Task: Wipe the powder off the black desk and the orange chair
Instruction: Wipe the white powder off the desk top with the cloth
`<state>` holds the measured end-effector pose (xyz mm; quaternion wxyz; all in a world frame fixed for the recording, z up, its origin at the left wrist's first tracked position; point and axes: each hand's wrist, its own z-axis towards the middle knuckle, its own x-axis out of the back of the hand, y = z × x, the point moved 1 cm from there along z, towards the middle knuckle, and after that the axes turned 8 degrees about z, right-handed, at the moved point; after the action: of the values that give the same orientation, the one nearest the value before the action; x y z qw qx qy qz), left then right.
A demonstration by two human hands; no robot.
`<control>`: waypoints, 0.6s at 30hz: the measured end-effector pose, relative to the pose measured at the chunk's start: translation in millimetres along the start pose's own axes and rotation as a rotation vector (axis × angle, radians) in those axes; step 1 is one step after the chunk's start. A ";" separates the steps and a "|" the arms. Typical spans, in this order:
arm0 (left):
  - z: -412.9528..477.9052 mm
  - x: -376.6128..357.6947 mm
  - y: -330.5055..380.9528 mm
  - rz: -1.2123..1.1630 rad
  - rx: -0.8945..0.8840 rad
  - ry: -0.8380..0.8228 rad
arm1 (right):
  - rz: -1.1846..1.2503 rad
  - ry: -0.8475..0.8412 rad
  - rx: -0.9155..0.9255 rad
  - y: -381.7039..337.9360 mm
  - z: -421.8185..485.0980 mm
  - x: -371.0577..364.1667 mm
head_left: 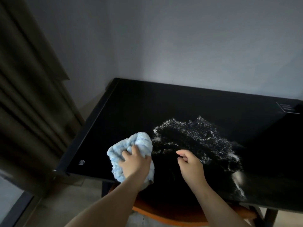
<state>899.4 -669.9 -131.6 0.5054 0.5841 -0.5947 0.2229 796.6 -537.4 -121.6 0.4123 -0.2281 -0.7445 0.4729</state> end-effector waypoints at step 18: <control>27.4 49.8 -40.2 0.040 -0.005 0.204 | -0.080 -0.156 0.038 1.2 24.6 33.0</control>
<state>936.7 -725.5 -112.4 0.5602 0.5451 -0.5523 0.2899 757.8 -525.5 -114.8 0.3758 -0.1527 -0.7740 0.4862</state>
